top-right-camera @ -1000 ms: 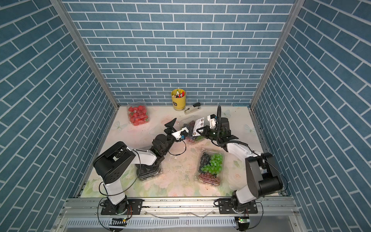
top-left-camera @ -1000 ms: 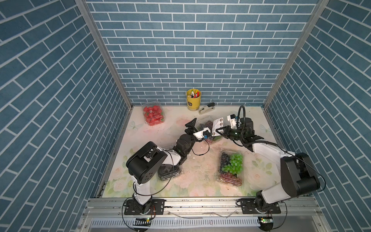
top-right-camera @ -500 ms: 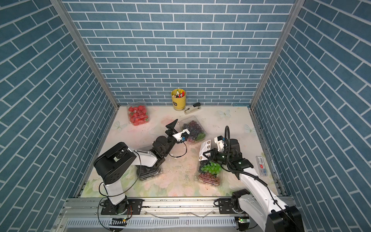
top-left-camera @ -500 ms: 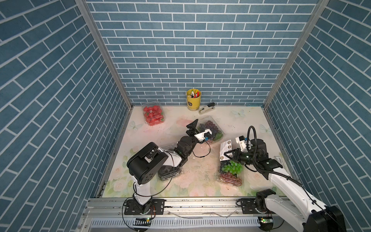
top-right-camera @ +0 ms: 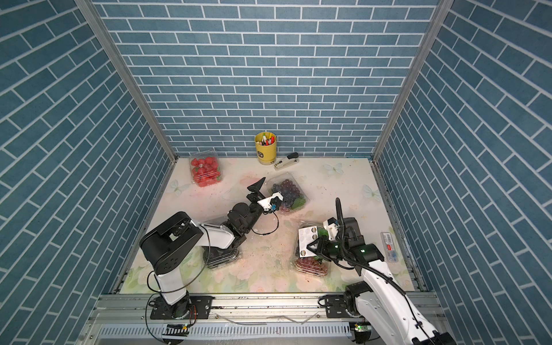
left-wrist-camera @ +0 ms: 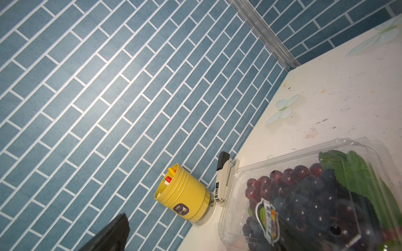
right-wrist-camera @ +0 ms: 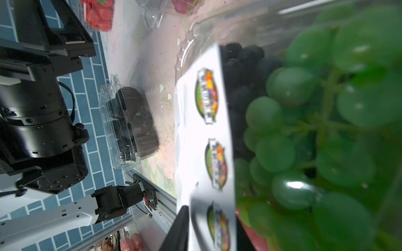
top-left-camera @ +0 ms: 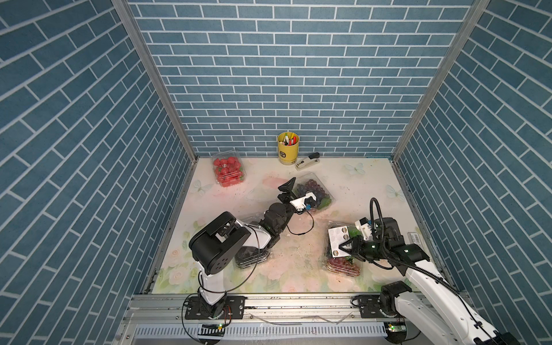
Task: Label fruit boxes
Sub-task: Place the label sticker on the fruit box, then stick the label on the fruit box.
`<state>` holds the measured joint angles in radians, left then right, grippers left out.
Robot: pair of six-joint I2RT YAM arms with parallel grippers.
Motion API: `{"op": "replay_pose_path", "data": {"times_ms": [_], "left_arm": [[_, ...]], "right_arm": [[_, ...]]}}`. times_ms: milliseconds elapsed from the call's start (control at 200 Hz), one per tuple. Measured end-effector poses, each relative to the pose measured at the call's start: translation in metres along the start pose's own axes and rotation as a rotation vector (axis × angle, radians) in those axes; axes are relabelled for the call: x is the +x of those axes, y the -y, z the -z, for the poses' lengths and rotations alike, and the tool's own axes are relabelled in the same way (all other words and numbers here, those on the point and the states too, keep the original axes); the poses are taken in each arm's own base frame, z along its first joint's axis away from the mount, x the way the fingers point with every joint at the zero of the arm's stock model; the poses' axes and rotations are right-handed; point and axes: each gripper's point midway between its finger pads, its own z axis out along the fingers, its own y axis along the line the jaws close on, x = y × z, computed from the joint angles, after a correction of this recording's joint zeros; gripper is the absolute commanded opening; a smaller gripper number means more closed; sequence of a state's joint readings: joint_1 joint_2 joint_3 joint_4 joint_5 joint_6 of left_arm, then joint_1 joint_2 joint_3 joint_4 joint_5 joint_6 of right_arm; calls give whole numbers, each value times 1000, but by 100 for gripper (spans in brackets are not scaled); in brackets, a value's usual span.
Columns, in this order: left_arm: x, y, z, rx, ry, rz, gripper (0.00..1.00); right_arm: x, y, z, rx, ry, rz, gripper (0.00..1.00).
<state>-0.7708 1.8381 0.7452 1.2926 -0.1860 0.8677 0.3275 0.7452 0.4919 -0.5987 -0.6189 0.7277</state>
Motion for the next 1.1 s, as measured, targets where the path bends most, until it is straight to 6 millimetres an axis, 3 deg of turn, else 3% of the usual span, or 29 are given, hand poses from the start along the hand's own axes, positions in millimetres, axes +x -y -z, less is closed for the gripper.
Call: {"op": "replay_pose_path", "data": {"times_ms": [100, 335, 435, 655, 935, 1100], "left_arm": [[0, 0, 0, 2, 2, 0, 100], [-1, 1, 0, 6, 5, 0, 100], [-1, 1, 0, 7, 6, 0, 100], [-3, 7, -2, 37, 16, -3, 100], [-3, 32, -2, 153, 15, -26, 100], [-14, 41, -4, 176, 29, -79, 100]], "right_arm": [[0, 3, 10, 54, 15, 5, 49], [0, 15, 22, 163, 39, -10, 50], [-9, 10, 33, 195, 78, 17, 49], [-52, -30, 47, 155, 179, 128, 38], [-123, -64, 15, 86, 238, 198, 25], [-164, -86, -4, 10, 274, 202, 15]]}}
